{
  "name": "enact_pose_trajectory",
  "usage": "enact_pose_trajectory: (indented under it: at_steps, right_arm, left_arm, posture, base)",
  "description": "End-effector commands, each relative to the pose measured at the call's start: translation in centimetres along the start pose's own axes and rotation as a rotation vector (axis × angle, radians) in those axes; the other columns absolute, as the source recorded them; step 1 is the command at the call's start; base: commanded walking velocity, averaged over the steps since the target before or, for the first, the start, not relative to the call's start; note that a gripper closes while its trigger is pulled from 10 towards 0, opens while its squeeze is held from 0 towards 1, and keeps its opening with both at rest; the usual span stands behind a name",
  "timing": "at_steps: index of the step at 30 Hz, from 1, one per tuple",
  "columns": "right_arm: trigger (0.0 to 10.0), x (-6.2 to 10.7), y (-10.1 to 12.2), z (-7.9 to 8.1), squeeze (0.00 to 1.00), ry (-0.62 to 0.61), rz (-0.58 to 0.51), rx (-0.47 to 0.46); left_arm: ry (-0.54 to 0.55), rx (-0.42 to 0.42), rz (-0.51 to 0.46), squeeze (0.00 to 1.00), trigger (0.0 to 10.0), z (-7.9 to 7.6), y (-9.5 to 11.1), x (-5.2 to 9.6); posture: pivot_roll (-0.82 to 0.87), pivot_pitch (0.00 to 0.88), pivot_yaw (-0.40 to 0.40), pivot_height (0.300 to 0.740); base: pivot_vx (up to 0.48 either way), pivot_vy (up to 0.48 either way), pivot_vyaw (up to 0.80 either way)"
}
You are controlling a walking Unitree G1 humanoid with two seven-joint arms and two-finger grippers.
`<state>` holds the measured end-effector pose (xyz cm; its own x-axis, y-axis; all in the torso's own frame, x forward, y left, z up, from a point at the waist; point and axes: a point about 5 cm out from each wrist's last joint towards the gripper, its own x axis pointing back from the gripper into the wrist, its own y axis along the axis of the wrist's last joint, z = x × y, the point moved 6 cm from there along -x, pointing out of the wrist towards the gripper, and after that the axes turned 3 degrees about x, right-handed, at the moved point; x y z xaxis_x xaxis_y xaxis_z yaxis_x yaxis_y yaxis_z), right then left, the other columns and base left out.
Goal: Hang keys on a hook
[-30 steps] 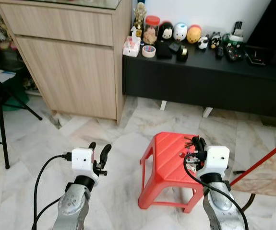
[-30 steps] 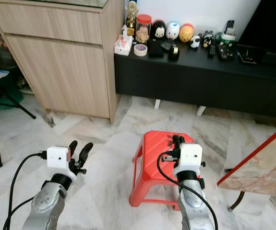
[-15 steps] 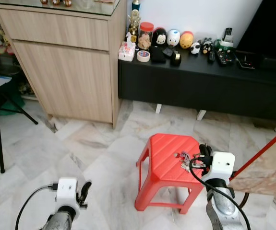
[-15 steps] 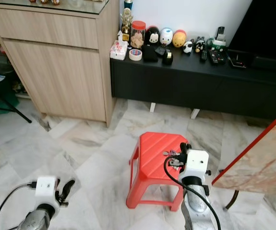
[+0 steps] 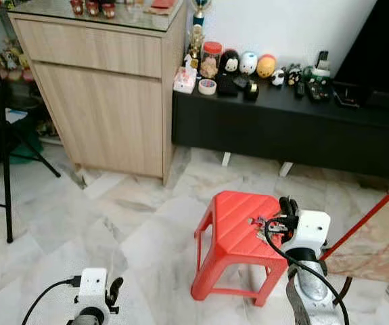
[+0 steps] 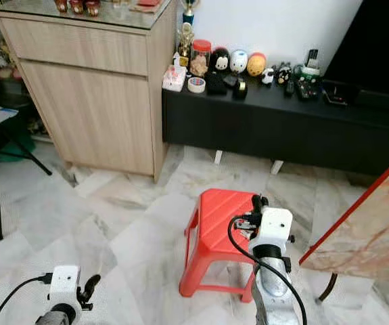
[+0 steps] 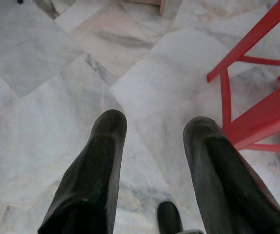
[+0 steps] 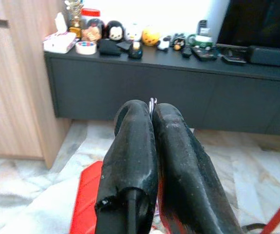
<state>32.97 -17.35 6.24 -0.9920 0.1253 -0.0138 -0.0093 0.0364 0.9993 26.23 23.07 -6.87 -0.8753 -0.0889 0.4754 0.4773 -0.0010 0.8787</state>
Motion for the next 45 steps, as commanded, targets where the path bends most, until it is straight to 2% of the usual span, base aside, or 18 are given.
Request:
enact_pose_trajectory:
  at_steps: [1, 10, 25, 33, 45]
  right_arm:
    - [10.0, 0.0, -0.2, -1.2, 0.0, -0.041, 0.002, -0.002]
    - [10.0, -0.1, -0.6, -1.1, 0.0, -0.06, 0.026, -0.019]
    - [10.0, 0.0, -1.0, -1.1, 0.0, -0.066, 0.046, -0.026]
    - [10.0, 0.1, -1.3, -0.9, 0.0, -0.062, 0.059, -0.027]
    - [10.0, 0.0, -0.6, -1.0, 0.0, -0.064, 0.031, 0.004]
  left_arm:
    - [-0.021, -0.013, 0.008, 0.0, 10.0, -0.8, -0.4, 0.0]
    - [-0.02, -0.017, 0.019, 0.0, 10.0, -0.9, -1.0, 0.1]
    - [-0.02, -0.009, -0.006, 0.0, 10.0, -1.2, -0.3, -0.2]
    - [-0.021, -0.006, 0.001, 0.0, 10.0, -1.3, -0.5, -0.1]
    - [-0.015, 0.008, -0.003, 0.0, 10.0, -1.5, -0.6, -0.1]
  posture:
    - [0.08, 0.0, -0.121, 0.74]
    - [0.08, 0.0, -0.125, 0.74]
    - [0.07, 0.034, -0.129, 0.74]
    - [0.07, 0.036, -0.129, 0.74]
    - [0.06, 0.042, -0.13, 0.74]
  base:
    - [0.0, -0.472, 0.0]
    - [0.0, -0.479, 0.0]
    - [0.0, -0.48, 0.0]
    - [0.0, -0.48, -0.63]
    - [0.0, -0.4, 0.0]
